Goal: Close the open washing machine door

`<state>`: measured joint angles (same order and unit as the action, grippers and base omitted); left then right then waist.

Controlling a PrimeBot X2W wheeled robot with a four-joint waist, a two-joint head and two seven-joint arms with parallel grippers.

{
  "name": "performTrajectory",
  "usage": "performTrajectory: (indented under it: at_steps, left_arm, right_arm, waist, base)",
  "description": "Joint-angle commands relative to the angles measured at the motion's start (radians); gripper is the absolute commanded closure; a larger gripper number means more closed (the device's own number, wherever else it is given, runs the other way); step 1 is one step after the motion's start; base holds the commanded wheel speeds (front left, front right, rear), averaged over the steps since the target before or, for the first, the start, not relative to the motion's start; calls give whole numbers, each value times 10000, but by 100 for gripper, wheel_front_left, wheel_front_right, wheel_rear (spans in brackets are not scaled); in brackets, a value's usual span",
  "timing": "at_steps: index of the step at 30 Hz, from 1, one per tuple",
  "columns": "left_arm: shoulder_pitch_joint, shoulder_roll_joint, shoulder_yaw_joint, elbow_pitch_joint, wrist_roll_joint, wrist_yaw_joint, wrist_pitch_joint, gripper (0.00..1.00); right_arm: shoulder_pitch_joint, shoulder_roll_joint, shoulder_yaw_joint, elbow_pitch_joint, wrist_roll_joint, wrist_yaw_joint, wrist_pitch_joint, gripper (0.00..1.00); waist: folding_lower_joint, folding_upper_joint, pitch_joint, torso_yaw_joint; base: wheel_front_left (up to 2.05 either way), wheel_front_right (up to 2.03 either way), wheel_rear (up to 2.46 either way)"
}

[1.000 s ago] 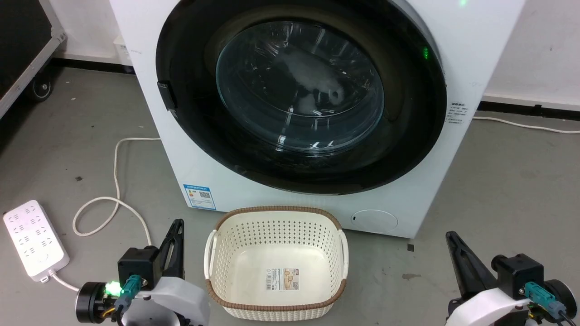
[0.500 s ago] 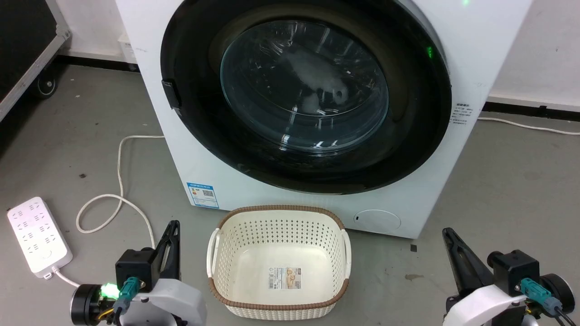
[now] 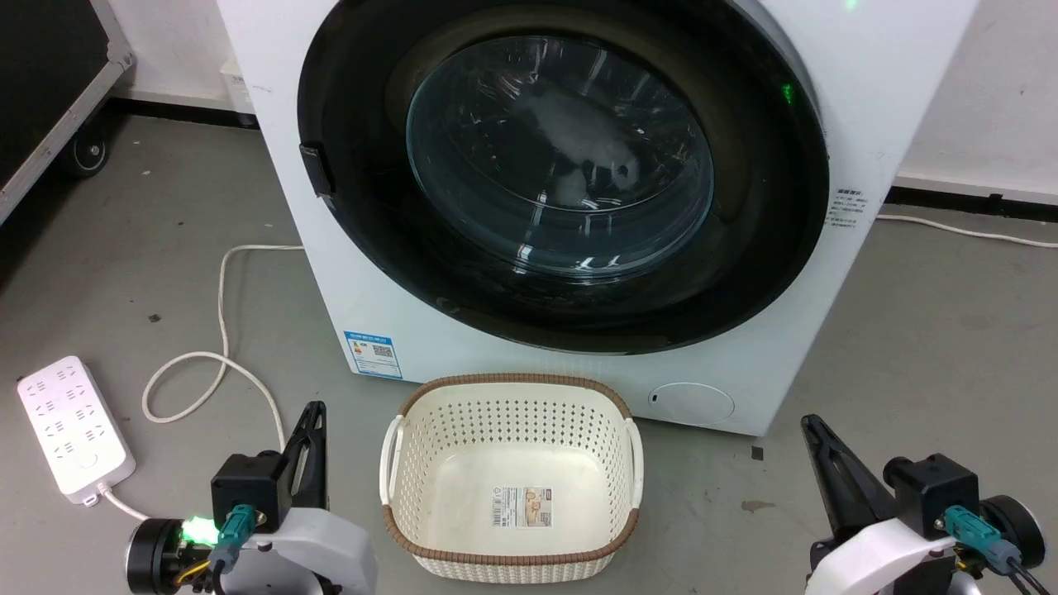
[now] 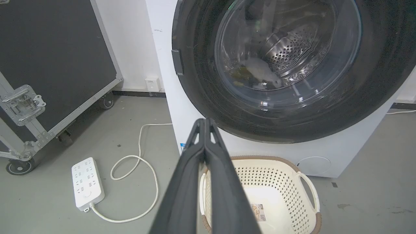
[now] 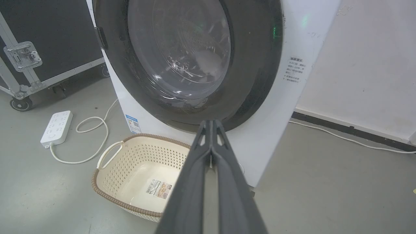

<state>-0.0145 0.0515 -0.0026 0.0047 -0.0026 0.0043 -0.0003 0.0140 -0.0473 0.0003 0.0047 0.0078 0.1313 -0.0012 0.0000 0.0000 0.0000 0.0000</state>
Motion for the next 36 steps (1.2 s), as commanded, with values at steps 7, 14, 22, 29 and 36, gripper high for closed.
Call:
performTrajectory:
  at_steps: [7,14,22,29,36]
  left_arm:
    - [145,-13,26,-47,26,-43,3,100]
    - [145,-13,26,-47,26,-43,3,100]
    - [145,-13,26,-47,26,-43,3,100]
    - [145,-13,26,-47,26,-43,3,100]
    - [145,-13,26,-47,26,-43,3,100]
  right_arm:
    - [-140,-29,-3,-47,-78,-6,12,100]
    - [-140,-29,-3,-47,-78,-6,12,100]
    - [-140,-29,-3,-47,-78,-6,12,100]
    - [-140,-29,-3,-47,-78,-6,12,100]
    - [-140,-29,-3,-47,-78,-6,12,100]
  waist:
    - [0,0,0,0]
    - [0,0,0,0]
    - [0,0,0,0]
    - [0,0,0,0]
    - [0,0,0,0]
  base:
    - [0,0,0]
    - [0,0,0]
    - [0,0,0]
    - [0,0,0]
    - [0,0,0]
